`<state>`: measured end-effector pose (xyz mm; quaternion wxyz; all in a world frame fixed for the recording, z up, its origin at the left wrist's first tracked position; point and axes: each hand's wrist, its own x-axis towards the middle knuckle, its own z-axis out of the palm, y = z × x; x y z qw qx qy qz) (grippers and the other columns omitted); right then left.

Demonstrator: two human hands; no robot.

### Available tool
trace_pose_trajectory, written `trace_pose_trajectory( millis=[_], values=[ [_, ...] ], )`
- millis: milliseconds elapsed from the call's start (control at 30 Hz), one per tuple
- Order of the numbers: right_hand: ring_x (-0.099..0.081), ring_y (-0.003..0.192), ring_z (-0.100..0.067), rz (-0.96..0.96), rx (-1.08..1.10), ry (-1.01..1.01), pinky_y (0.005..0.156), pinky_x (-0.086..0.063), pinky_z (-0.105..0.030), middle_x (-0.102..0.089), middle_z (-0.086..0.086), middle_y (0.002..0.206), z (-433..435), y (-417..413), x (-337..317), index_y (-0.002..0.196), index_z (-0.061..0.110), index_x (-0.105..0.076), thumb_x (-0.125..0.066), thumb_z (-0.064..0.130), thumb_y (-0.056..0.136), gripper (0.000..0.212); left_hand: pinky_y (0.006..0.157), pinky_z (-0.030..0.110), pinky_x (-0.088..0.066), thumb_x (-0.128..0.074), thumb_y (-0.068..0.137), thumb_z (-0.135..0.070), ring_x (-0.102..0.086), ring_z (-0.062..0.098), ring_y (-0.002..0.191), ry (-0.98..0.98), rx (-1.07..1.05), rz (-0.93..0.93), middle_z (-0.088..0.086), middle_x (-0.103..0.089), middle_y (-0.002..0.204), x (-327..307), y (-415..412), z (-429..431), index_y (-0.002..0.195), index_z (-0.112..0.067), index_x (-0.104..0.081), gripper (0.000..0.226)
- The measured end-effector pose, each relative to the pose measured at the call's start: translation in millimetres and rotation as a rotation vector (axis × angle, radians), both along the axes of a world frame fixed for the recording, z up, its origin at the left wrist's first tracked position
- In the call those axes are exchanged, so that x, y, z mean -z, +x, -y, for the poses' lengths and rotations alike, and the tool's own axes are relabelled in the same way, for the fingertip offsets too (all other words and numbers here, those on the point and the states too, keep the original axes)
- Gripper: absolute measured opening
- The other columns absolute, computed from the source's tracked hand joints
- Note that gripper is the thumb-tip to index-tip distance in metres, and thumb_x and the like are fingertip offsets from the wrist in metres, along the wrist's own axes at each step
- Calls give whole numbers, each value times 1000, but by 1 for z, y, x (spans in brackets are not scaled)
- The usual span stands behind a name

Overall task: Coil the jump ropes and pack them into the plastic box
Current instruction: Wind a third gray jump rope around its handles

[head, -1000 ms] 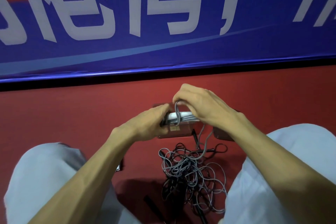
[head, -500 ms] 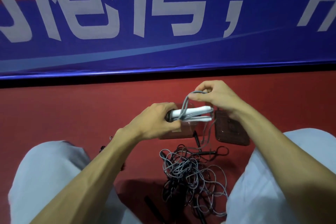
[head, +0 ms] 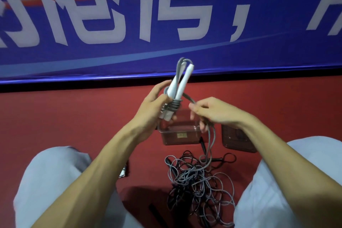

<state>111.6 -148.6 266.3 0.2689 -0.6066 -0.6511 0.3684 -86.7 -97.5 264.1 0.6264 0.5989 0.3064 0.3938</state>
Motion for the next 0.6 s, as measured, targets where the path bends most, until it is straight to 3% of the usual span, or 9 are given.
trace_pose_trajectory(
  millis=[67,167,267,333,433,500,600],
  values=[
    [-69,62,-16,275,-63,-60,67,-50,-31,-67,-2,69,1,1,5,85,14,-63,-55,45,95,33,65,39,-46,-48,93,-8,-59,35,75,-25,-50,50,15,-69,87,-3,-2,0,121,-18,-61,33],
    [-61,65,-8,550,-140,-126,64,-44,-25,-69,1,76,1,4,9,84,19,-60,-58,33,96,19,59,33,-46,-48,96,-7,-58,27,57,-42,-142,39,14,-69,82,-5,-5,-4,113,-12,-62,23],
    [-63,73,-12,634,-133,-98,66,-46,-22,-69,2,78,1,9,9,84,18,-57,-52,15,96,14,51,28,-49,-54,95,-7,-60,19,55,10,-202,-41,10,-70,80,-2,-9,-8,110,-14,-65,19],
    [-67,71,-17,580,-72,-35,70,-53,-29,-63,2,72,1,12,9,92,14,-54,-44,3,94,15,56,31,-52,-60,94,-8,-63,19,61,102,-224,-132,7,-69,78,2,-13,-12,107,-19,-66,18],
    [-64,63,-18,524,-57,81,65,-54,-34,-54,3,75,11,11,1,108,18,-43,-40,-3,90,28,64,29,-50,-70,89,-15,-66,18,67,307,-258,-367,2,-69,81,9,-19,-20,110,-22,-65,23],
    [-61,73,-22,664,-107,163,67,-51,-38,-55,4,81,20,4,-7,112,25,-42,-41,-1,87,36,68,25,-48,-73,87,-21,-65,13,75,515,-275,-631,-3,-68,92,13,-22,-21,117,-23,-63,31],
    [-60,84,-22,830,-213,334,67,-47,-36,-62,4,94,30,-9,-14,113,28,-53,-45,-8,80,49,78,38,-50,-70,89,-31,-62,23,94,674,-192,-935,-1,-67,108,20,-22,-19,124,-30,-59,37]
  ],
)
